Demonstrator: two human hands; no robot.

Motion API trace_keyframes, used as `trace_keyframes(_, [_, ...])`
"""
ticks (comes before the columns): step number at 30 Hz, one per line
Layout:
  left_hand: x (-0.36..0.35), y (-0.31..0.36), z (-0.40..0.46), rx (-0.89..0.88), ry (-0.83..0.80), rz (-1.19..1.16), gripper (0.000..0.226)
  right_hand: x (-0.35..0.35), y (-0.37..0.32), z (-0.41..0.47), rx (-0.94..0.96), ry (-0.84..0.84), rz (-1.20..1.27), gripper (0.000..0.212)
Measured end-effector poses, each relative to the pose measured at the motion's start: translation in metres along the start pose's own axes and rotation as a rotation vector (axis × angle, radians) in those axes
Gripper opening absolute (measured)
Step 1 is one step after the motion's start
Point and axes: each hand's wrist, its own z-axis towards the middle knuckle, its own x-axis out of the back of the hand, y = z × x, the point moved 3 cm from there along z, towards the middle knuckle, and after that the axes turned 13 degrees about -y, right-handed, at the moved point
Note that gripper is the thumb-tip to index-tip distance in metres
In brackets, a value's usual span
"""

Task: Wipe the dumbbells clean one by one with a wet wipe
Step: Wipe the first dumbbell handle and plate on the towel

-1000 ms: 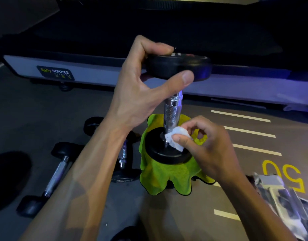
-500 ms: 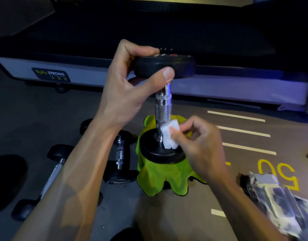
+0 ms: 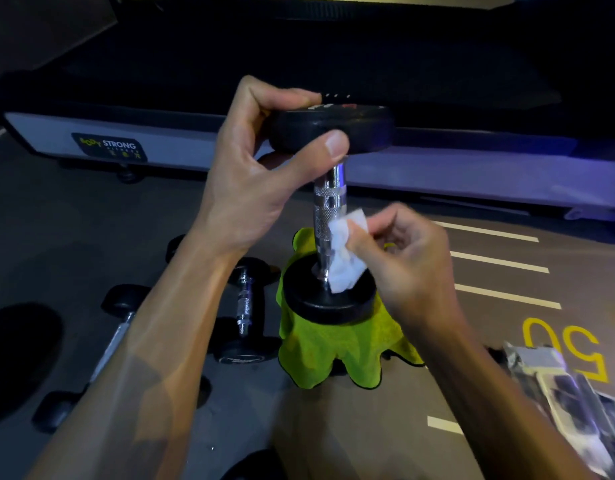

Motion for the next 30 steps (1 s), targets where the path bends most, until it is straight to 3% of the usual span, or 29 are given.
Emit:
trace_keyframes(5, [-0.003,-0.001,0.0,-0.003,-0.005,-0.018,0.038,0.005,-0.004,-0.001,-0.017,-0.008,-0.056,0.021])
trace_keyframes(10, [-0.004,0.002,0.0,0.003,-0.022,-0.004,0.04,0.003,-0.03,0.029,0.053,0.094,0.134,0.027])
trace_keyframes(18, [-0.005,0.004,-0.004,-0.001,-0.022,-0.051,0.039,0.002,0.021,-0.008,-0.151,0.01,0.056,0.028])
trace_keyframes(24, [-0.009,0.005,-0.003,-0.011,-0.037,-0.023,0.04,0.001,-0.022,0.01,0.001,0.129,0.168,0.022])
trace_keyframes(30, [-0.001,0.001,-0.005,0.005,0.01,-0.029,0.038,-0.005,0.003,-0.007,-0.006,0.061,0.026,0.02])
